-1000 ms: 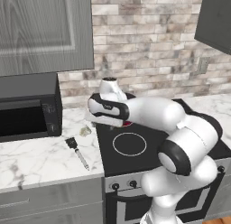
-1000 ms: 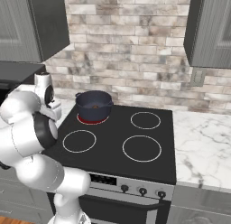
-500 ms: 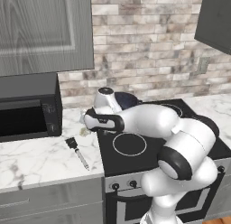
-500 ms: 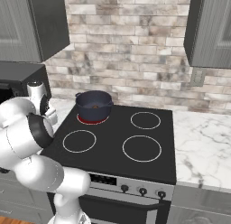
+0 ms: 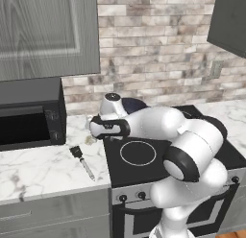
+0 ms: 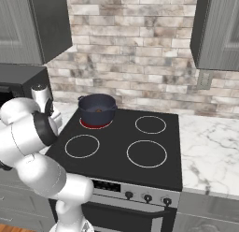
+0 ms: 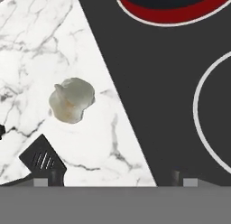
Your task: Put the mushroom and garlic in the pot. Retrieve the spatula and lightly stir the vegetables in the pot.
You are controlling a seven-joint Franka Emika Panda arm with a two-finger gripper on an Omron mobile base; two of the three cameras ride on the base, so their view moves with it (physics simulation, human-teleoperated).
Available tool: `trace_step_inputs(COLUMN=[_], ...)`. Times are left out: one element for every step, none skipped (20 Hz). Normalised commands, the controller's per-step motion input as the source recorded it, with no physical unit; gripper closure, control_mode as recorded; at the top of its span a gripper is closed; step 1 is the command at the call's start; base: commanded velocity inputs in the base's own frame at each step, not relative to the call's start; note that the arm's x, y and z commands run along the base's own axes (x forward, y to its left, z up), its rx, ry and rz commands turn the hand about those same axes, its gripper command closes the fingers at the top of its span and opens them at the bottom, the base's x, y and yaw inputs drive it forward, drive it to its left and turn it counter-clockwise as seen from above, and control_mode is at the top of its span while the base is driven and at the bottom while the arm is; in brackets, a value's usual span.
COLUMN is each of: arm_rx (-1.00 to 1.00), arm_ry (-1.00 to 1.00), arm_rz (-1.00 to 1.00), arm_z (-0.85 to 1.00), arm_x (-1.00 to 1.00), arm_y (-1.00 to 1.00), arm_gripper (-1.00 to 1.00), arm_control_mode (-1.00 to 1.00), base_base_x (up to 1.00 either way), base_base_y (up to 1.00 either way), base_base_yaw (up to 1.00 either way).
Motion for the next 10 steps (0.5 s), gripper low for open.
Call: trace_step_inputs(arm_rx=[0.00, 0.00, 0.00, 0.00, 0.00, 0.00, 0.00, 0.00, 0.00, 0.00], arm_ry=[-0.04, -0.05, -0.05, -0.05, -0.04, -0.03, 0.00, 0.00, 0.00, 0.00], arm_rz=[-0.01, -0.03, -0.04, -0.07, -0.09, -0.10, -0.12, -0.13, -0.14, -0.14], arm_z=[-0.05, -0.07, -0.09, -0.10, -0.11, -0.10, -0.11, -0.10, -0.11, -0.11], arm_x=[0.19, 0.18, 0.16, 0.16, 0.12, 0.11, 0.10, 0.09, 0.05, 0.07], arm_y=[0.00, 0.11, 0.26, 0.38, 0.45, 0.46, 0.43, 0.39, 0.34, 0.30], arm_gripper=[-1.00, -1.00, -1.00, -1.00, -1.00, -1.00, -1.00, -1.00, -1.00, -1.00], arm_control_mode=[-1.00, -1.00, -1.00, -1.00, -1.00, -1.00, -1.00, -1.00, -1.00, -1.00], base_base_x=[0.00, 0.00, 0.00, 0.00, 0.00, 0.00, 0.00, 0.00, 0.00, 0.00], base_base_y=[0.00, 0.00, 0.00, 0.00, 0.00, 0.00, 0.00, 0.00, 0.00, 0.00], base_base_yaw=[0.00, 0.00, 0.00, 0.00, 0.00, 0.00, 0.00, 0.00, 0.00, 0.00])
